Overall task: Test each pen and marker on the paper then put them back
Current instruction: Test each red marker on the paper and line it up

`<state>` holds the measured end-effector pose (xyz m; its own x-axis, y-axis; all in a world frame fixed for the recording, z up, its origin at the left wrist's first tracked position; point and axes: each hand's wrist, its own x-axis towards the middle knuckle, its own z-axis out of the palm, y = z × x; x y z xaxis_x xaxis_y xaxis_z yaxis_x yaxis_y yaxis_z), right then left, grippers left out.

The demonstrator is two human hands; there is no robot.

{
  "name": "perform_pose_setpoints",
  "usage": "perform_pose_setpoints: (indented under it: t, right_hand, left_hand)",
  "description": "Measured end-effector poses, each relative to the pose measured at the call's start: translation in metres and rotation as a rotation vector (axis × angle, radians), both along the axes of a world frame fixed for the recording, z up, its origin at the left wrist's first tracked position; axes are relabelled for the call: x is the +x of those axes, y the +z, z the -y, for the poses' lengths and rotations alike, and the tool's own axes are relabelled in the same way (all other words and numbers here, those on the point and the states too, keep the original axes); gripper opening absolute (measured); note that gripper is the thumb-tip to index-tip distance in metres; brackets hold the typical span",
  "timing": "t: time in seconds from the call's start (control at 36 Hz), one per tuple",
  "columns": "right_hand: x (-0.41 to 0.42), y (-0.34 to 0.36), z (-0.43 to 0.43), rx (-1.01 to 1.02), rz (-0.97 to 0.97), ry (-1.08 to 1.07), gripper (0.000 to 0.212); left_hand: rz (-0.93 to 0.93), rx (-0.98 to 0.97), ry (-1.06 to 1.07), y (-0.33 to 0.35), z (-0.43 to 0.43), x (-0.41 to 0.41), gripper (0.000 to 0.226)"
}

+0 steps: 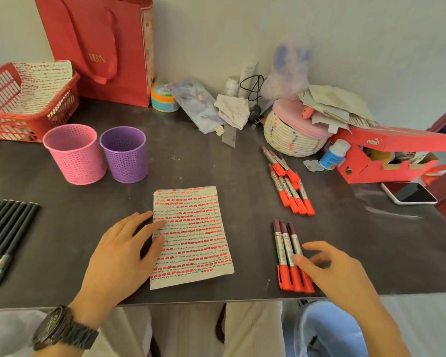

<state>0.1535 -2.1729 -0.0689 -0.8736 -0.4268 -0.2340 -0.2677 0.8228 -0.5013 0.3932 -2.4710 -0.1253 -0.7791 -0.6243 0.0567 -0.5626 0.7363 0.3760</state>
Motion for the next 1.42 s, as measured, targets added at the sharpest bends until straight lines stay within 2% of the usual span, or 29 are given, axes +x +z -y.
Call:
perform_pose_setpoints:
  t: [0.17, 0.44, 0.56, 0.67, 0.78, 0.89, 1.03, 1.22, 1.33, 1.42]
  right_hand:
    - [0.007, -0.003, 0.003, -0.014, -0.039, 0.001, 0.026]
    - [0.005, -0.004, 0.004, 0.0, -0.055, 0.026, 0.02]
    - [0.0, -0.003, 0.005, 0.014, -0.062, 0.009, 0.026]
    - [-0.017, 0.005, 0.019, -0.007, -0.145, 0.042, 0.03]
    - [-0.048, 0.011, 0.055, -0.024, -0.254, 0.085, 0.028]
    - [-0.085, 0.016, 0.103, 0.05, -0.359, 0.104, 0.044]
    - [-0.115, 0.016, 0.148, 0.136, -0.448, 0.145, 0.047]
    - [-0.131, 0.0, 0.174, 0.326, -0.441, 0.124, 0.043]
    - [-0.135, -0.003, 0.175, 0.285, -0.43, 0.06, 0.038]
    - [-0.126, 0.005, 0.167, 0.141, -0.425, 0.014, 0.034]
  left_hand:
    - [0.0, -0.013, 0.002, -0.002, 0.0, 0.0, 0.05]
    - [0.014, 0.003, 0.002, -0.001, 0.0, 0.0, 0.061]
    - [0.009, 0.006, 0.014, -0.002, 0.0, 0.0, 0.063]
    - [0.018, 0.014, 0.009, -0.002, 0.002, -0.002, 0.067]
    - [0.02, 0.007, 0.006, -0.004, 0.003, -0.003, 0.055]
    - [0.024, 0.0, 0.015, -0.007, 0.003, -0.004, 0.052]
    - [-0.016, -0.011, 0.039, -0.007, 0.001, -0.005, 0.052]
    - [-0.037, -0.021, 0.059, -0.007, 0.0, -0.007, 0.051]
    - [-0.028, -0.014, 0.056, -0.005, 0.0, -0.008, 0.051]
    - [-0.037, -0.013, 0.056, -0.004, -0.001, -0.008, 0.05]
